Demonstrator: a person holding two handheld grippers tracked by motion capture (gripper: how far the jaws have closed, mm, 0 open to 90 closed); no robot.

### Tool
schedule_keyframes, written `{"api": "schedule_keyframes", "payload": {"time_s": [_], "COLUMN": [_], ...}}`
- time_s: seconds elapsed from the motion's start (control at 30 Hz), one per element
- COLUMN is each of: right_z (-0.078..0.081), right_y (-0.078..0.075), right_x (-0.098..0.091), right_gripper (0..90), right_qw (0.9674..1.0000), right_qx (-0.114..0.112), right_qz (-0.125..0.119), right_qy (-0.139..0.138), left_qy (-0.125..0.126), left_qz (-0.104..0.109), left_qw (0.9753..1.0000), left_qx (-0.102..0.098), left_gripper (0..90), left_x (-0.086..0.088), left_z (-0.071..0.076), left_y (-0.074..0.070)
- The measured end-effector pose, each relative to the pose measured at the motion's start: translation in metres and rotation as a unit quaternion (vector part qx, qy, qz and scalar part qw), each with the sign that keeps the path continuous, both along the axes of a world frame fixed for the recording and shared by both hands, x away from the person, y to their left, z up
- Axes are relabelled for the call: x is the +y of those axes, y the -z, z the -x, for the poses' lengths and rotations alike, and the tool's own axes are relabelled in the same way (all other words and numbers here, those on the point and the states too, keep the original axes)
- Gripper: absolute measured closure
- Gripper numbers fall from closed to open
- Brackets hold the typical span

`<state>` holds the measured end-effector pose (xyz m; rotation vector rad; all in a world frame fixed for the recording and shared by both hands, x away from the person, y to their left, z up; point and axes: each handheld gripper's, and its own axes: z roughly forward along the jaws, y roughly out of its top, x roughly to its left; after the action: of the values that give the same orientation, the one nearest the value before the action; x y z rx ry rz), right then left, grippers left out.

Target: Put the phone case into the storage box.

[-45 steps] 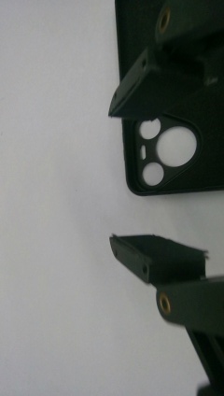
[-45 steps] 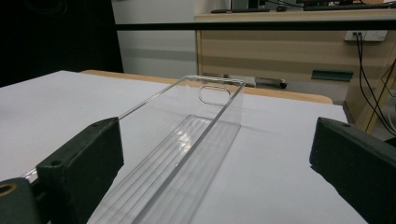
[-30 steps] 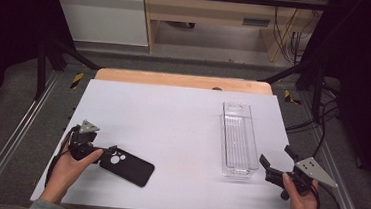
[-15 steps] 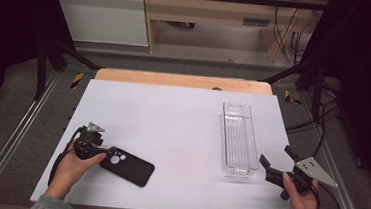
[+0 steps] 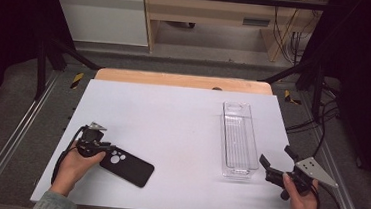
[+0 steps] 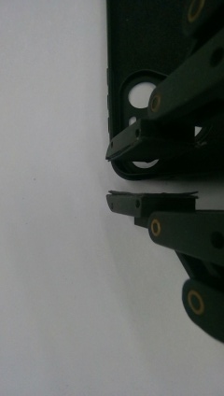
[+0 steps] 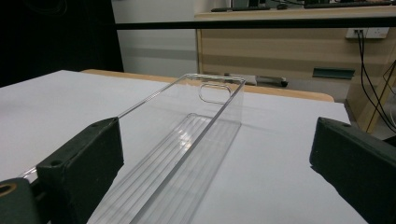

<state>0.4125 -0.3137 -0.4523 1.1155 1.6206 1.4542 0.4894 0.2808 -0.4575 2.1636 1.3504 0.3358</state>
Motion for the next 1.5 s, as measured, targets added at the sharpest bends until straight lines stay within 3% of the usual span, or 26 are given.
{"api": "schedule_keyframes", "payload": {"time_s": [0.33, 0.6, 0.83, 1.1, 1.5], "right_z": [0.0, 0.0, 0.0, 0.0, 0.0], "right_y": [0.0, 0.0, 0.0, 0.0, 0.0], "right_x": [0.0, 0.0, 0.001, 0.001, 0.001], "right_gripper": [2.9, 3.0, 2.9, 2.9, 3.0], "right_qw": [1.0, 1.0, 1.0, 1.0, 1.0], "right_qx": [0.0, 0.001, 0.001, -0.001, -0.001], "right_qz": [0.001, 0.002, 0.003, 0.005, 0.005], "right_qy": [0.0, 0.0, 0.0, -0.003, -0.002], "left_qy": [0.007, 0.001, 0.0, -0.023, -0.027], "left_qz": [0.004, 0.026, 0.028, 0.054, 0.075], "left_qw": [0.9999, 0.9996, 0.9994, 0.9978, 0.9952], "left_qx": [0.007, -0.012, -0.021, -0.031, -0.056], "left_gripper": [83.0, 83.2, 82.7, 85.1, 86.3], "left_x": [0.001, 0.006, 0.006, 0.008, 0.006], "left_z": [0.001, 0.008, 0.011, 0.017, 0.02], "left_y": [0.0, 0.007, 0.009, 0.011, -0.001]}}
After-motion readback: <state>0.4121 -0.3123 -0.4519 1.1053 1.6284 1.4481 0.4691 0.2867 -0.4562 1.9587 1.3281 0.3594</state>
